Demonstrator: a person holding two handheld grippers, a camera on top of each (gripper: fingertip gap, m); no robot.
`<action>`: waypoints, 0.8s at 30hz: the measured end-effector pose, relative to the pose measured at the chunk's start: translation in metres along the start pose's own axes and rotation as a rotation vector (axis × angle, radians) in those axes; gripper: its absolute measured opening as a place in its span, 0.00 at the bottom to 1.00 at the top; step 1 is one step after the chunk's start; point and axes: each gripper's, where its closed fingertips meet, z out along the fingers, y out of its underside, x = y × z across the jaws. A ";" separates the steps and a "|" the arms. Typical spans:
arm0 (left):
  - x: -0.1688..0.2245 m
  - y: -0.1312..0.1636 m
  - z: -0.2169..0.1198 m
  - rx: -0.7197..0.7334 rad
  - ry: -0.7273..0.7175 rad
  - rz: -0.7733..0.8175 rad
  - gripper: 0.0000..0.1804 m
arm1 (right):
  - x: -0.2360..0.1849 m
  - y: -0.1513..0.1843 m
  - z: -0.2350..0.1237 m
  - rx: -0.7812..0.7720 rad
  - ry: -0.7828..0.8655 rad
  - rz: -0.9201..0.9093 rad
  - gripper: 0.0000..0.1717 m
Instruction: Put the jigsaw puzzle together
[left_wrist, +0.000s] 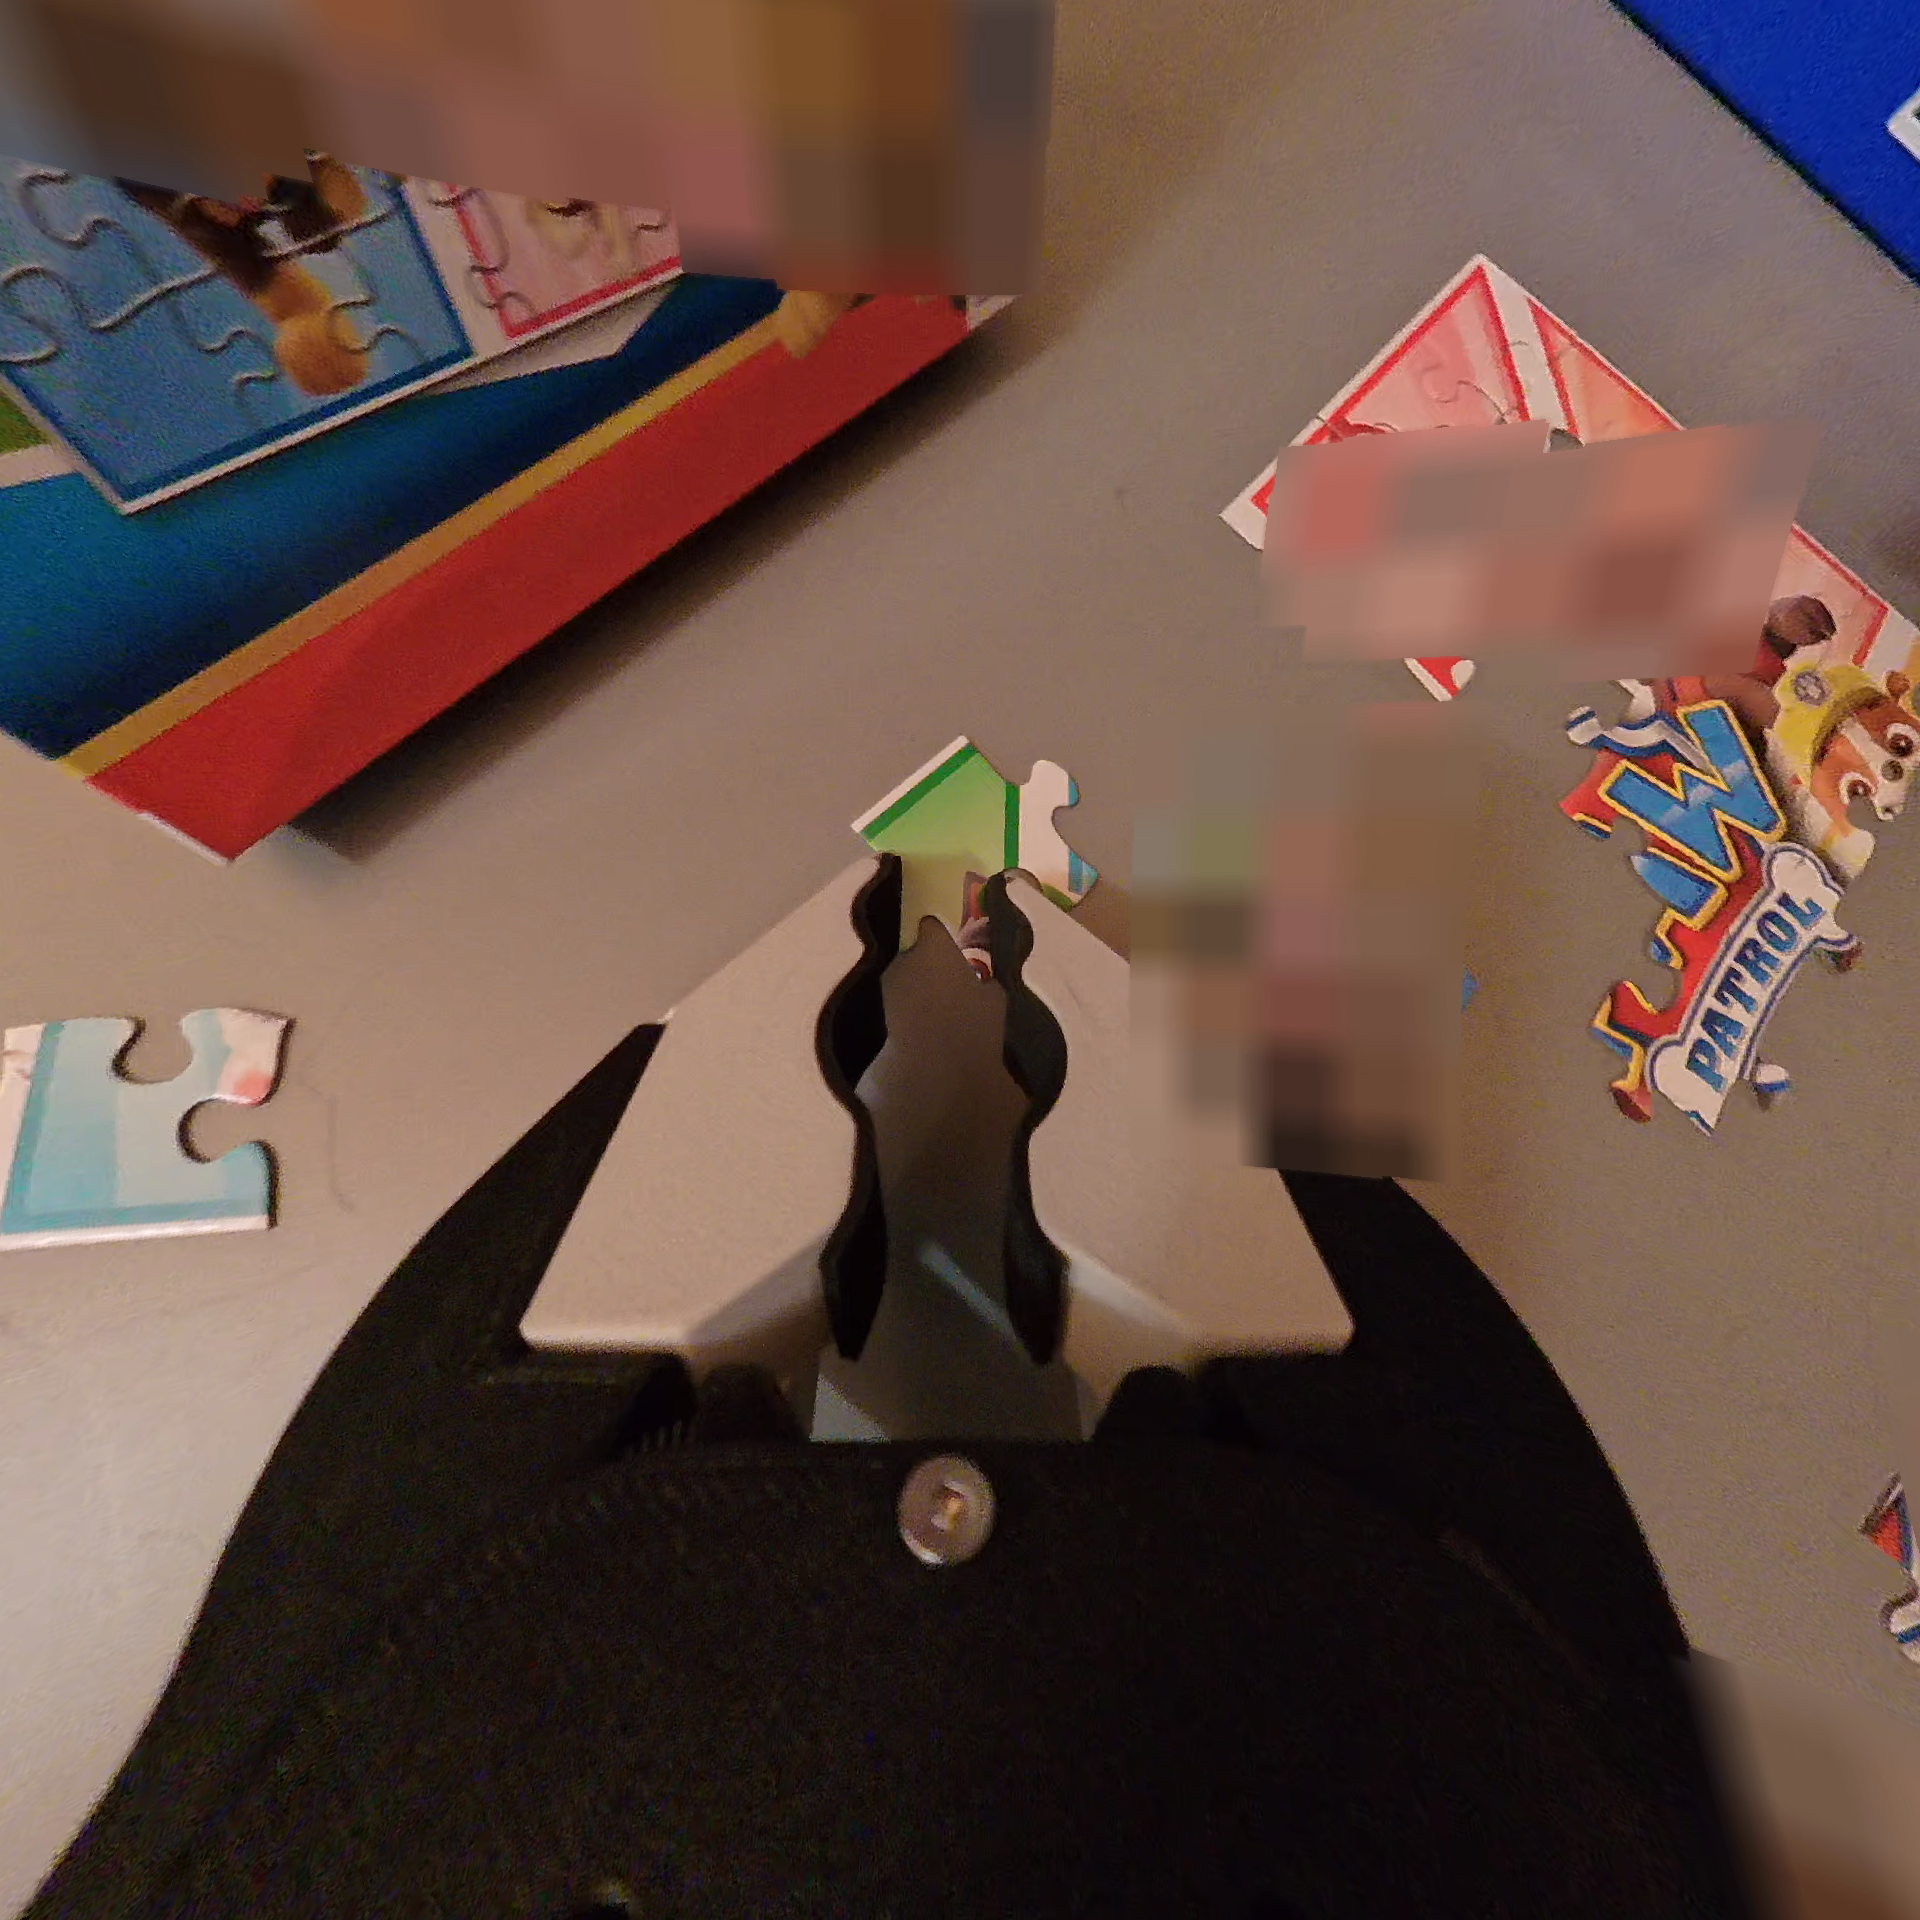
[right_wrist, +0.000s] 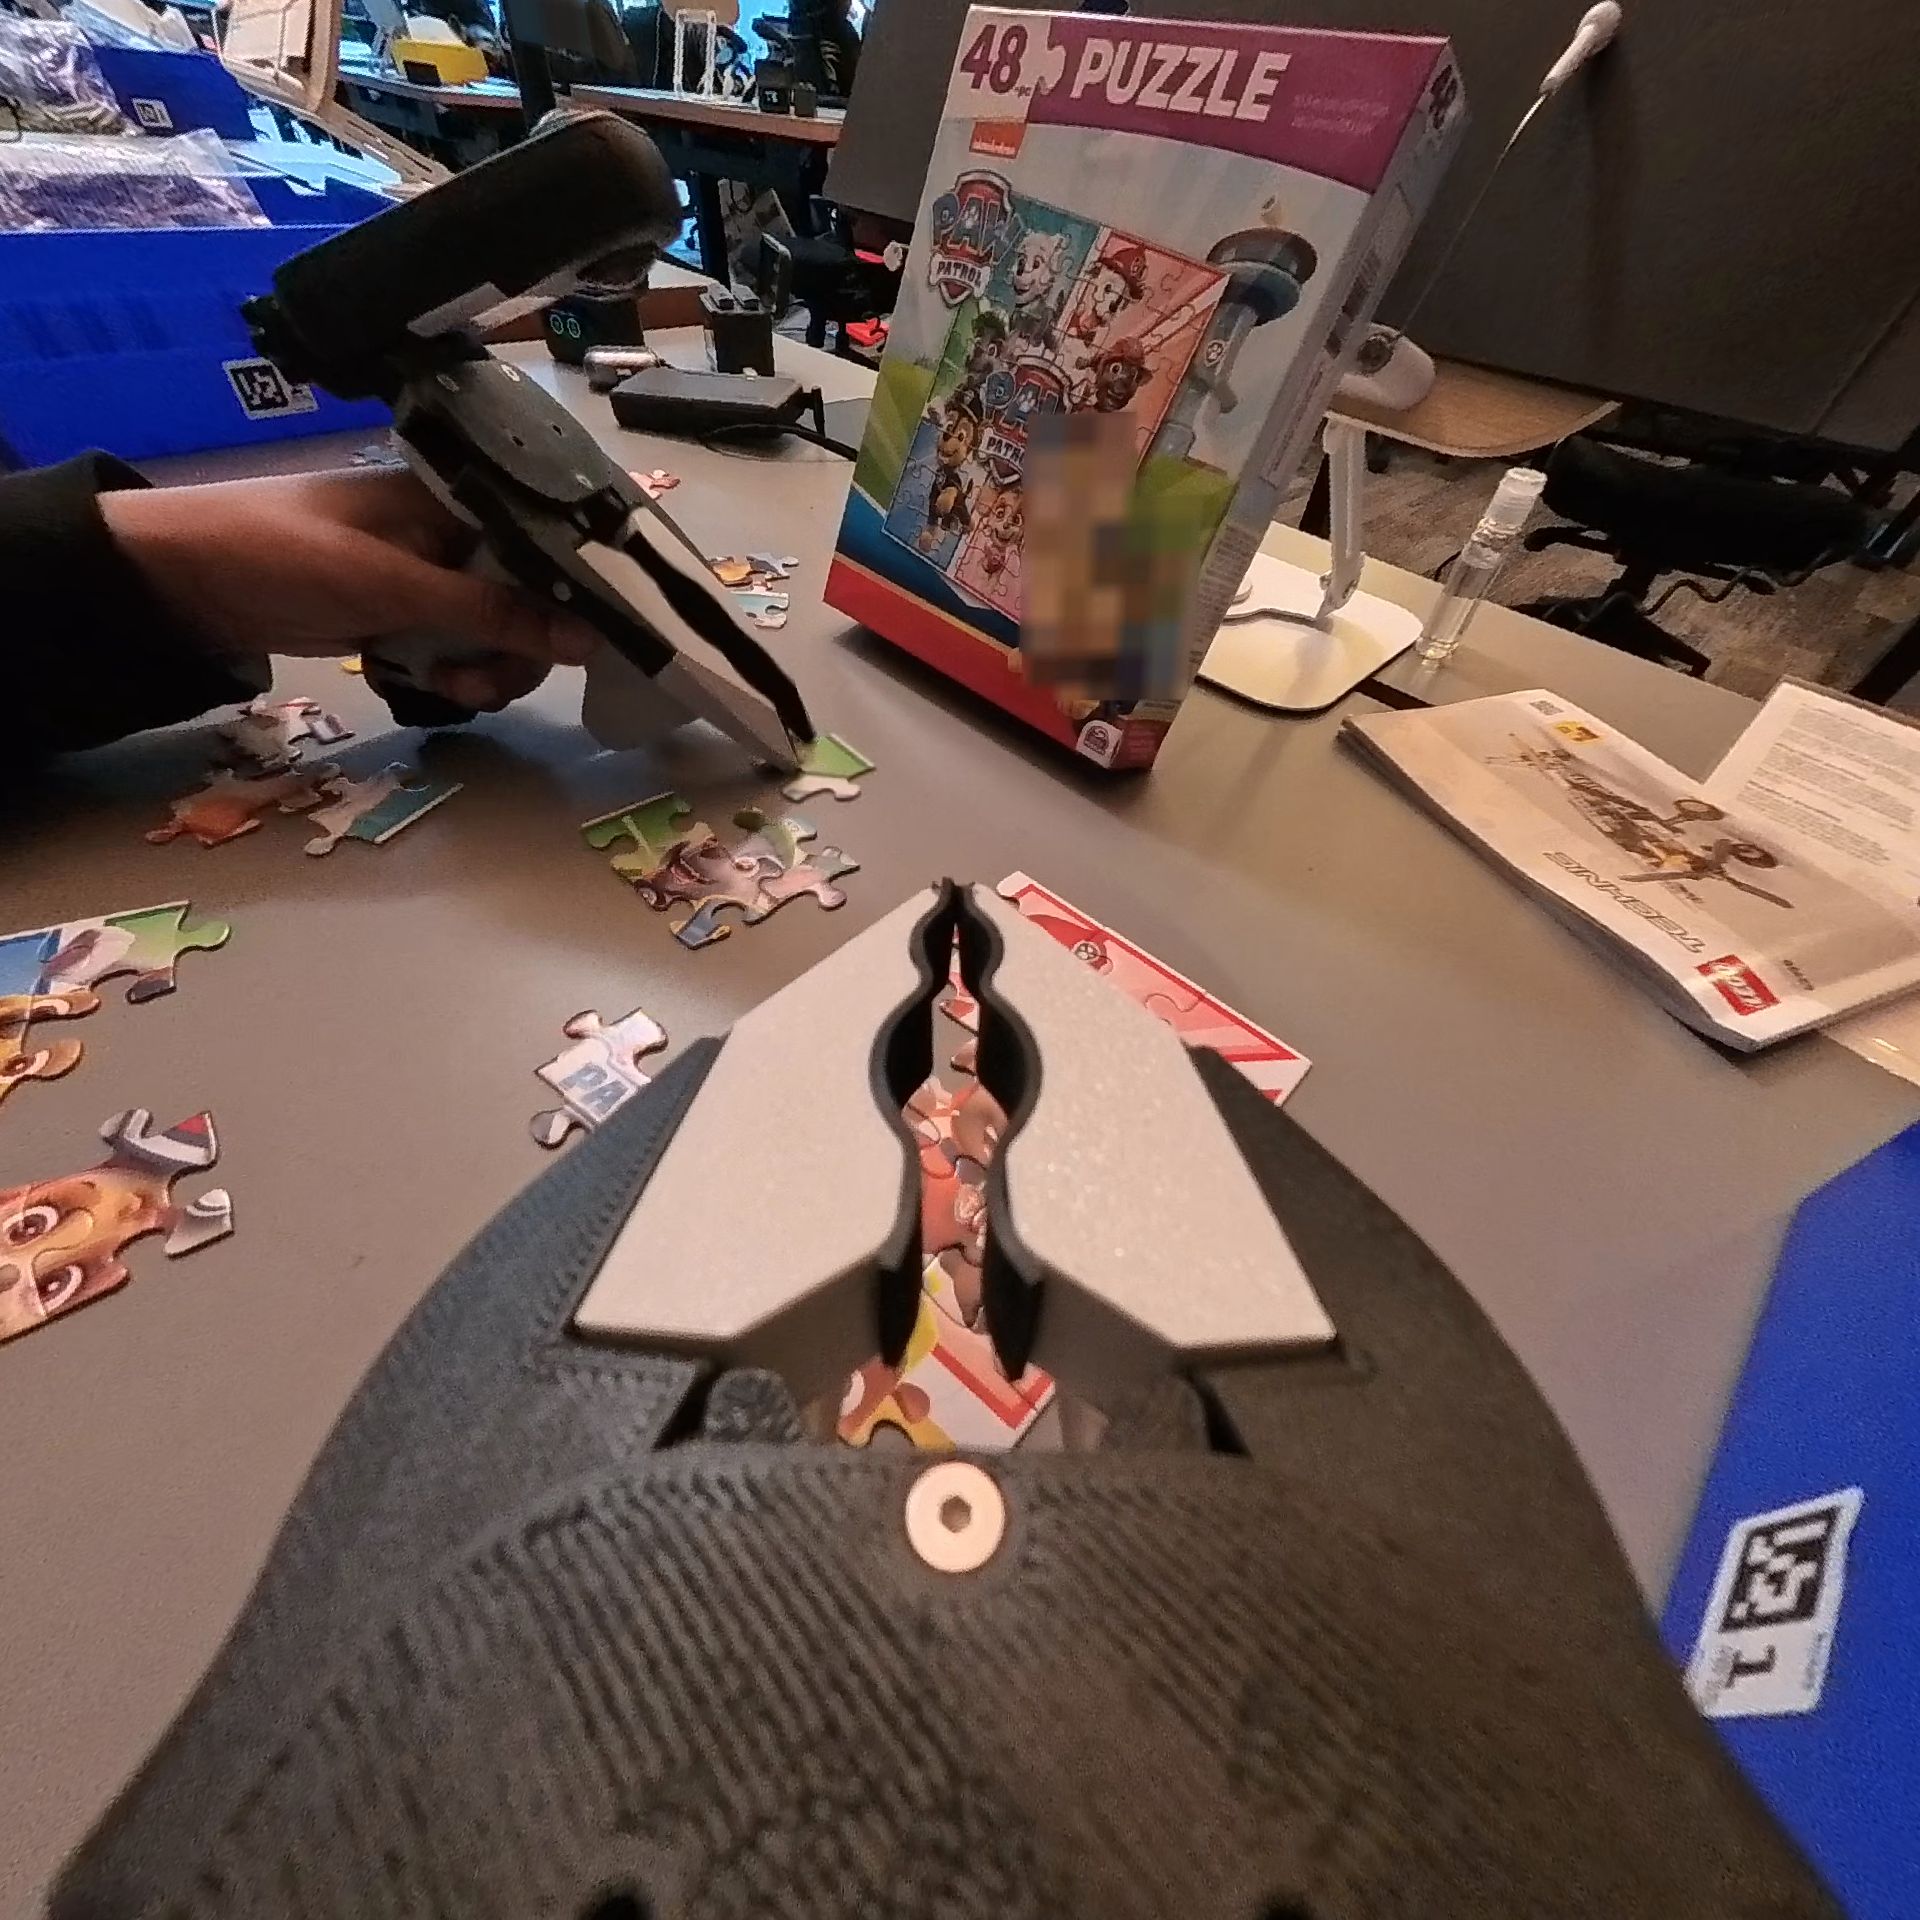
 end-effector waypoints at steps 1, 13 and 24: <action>0.003 0.000 0.000 -0.004 0.003 0.014 0.08 | 0.000 0.000 0.000 -0.001 0.000 -0.001 0.00; 0.008 0.005 -0.004 -0.023 0.018 0.024 0.08 | -0.002 0.001 0.001 -0.007 -0.004 -0.007 0.00; -0.003 -0.007 -0.016 0.076 0.007 -0.055 0.10 | -0.003 0.001 0.001 -0.006 -0.007 -0.010 0.00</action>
